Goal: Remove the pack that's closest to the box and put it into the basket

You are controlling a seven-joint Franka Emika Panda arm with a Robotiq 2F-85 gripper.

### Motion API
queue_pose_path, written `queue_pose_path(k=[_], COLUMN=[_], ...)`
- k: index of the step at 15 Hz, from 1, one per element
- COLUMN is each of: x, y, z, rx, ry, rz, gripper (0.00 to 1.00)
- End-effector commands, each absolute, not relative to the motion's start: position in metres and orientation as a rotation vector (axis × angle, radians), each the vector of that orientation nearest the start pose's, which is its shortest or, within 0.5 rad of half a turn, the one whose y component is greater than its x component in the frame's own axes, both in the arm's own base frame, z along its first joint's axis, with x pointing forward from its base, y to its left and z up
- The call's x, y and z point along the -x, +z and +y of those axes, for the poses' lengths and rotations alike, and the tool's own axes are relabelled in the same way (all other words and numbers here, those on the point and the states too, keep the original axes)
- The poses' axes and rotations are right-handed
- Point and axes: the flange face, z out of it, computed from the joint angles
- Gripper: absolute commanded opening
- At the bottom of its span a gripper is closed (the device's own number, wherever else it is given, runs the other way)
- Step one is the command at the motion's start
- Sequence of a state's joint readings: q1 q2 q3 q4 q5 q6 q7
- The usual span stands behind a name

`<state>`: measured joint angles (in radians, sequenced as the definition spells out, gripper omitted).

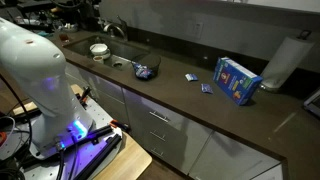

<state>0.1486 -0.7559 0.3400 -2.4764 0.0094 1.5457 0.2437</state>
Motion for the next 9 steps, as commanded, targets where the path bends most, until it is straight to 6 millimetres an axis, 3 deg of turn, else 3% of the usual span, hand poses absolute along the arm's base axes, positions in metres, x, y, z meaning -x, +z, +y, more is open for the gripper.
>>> queue_pose_path(k=[1,6,9], x=[-0.268,-0.268,-0.291], y=[0.509,0.509,0.498], z=[0.16,0.16,0.144], rx=[3.401,3.401,3.432], ry=[0.212,0.212,0.188], rz=[-0.225,-0.225,-0.171], gripper=[1.0,1.0,1.0])
